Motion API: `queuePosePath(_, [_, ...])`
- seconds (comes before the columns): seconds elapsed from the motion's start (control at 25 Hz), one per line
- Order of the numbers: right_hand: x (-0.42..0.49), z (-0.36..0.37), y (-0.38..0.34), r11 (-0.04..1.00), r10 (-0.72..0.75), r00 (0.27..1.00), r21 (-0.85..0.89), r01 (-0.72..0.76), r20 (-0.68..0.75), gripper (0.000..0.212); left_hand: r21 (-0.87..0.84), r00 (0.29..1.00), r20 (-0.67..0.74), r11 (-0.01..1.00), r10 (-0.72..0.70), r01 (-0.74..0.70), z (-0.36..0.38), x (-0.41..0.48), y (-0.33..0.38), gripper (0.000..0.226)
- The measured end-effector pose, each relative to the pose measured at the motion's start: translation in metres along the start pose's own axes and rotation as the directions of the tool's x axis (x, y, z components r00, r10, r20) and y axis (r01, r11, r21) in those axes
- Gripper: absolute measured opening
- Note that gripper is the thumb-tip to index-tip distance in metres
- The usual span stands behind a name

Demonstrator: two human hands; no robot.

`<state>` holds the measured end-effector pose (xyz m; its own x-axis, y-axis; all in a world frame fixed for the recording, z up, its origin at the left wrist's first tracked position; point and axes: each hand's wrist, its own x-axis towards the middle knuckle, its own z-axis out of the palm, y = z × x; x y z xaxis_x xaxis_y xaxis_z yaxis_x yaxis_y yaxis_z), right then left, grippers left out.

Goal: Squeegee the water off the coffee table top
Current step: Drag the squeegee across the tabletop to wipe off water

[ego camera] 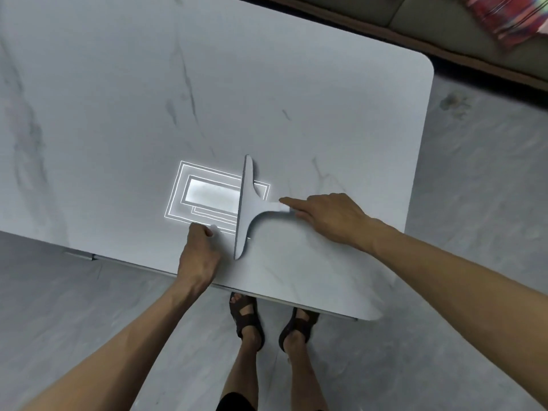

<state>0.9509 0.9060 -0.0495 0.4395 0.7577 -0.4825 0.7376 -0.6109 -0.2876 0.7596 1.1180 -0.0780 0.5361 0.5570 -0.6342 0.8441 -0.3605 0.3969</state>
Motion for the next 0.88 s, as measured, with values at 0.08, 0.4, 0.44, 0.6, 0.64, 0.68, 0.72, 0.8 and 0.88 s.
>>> queuePosePath(0.08, [-0.027,0.002,0.028,0.993,0.118,0.993,0.014,-0.118,-0.022,0.04,0.026,0.997,0.03,0.997,0.07,-0.07,0.011,-0.001,0.016,0.031])
queuePosePath(0.4, [-0.152,0.017,0.11,0.899,0.438,0.896,0.05,-0.436,-0.072,0.041,0.125,0.937,0.172,0.937,0.303,-0.326,0.053,-0.011,0.052,0.023])
queuePosePath(0.44, [-0.164,0.017,0.116,0.884,0.466,0.882,0.062,-0.463,-0.072,0.04,0.144,0.931,0.184,0.929,0.314,-0.342,0.056,-0.012,0.052,0.023])
queuePosePath(0.6, [-0.186,0.016,0.117,0.841,0.539,0.837,0.12,-0.528,-0.09,0.04,0.131,0.933,0.193,0.934,0.305,-0.333,0.06,-0.023,0.052,0.023])
queuePosePath(0.64, [-0.185,0.017,0.109,0.837,0.542,0.834,0.166,-0.522,-0.106,0.04,0.093,0.939,0.176,0.945,0.295,-0.314,0.059,-0.026,0.051,0.026])
queuePosePath(0.68, [-0.181,0.017,0.099,0.84,0.531,0.838,0.208,-0.502,-0.122,0.04,0.057,0.948,0.153,0.955,0.28,-0.291,0.056,-0.03,0.049,0.029])
queuePosePath(0.72, [-0.176,0.02,0.086,0.853,0.503,0.854,0.232,-0.467,-0.129,0.04,0.027,0.958,0.124,0.965,0.257,-0.262,0.054,-0.032,0.047,0.031])
queuePosePath(0.8, [-0.157,0.03,0.054,0.904,0.392,0.914,0.226,-0.362,-0.105,0.041,-0.017,0.979,0.05,0.98,0.2,-0.199,0.052,-0.034,0.042,0.026])
queuePosePath(0.88, [-0.136,0.046,0.02,0.961,0.227,0.972,0.177,-0.214,-0.055,0.043,-0.044,0.991,-0.003,0.99,0.137,-0.137,0.051,-0.035,0.037,0.022])
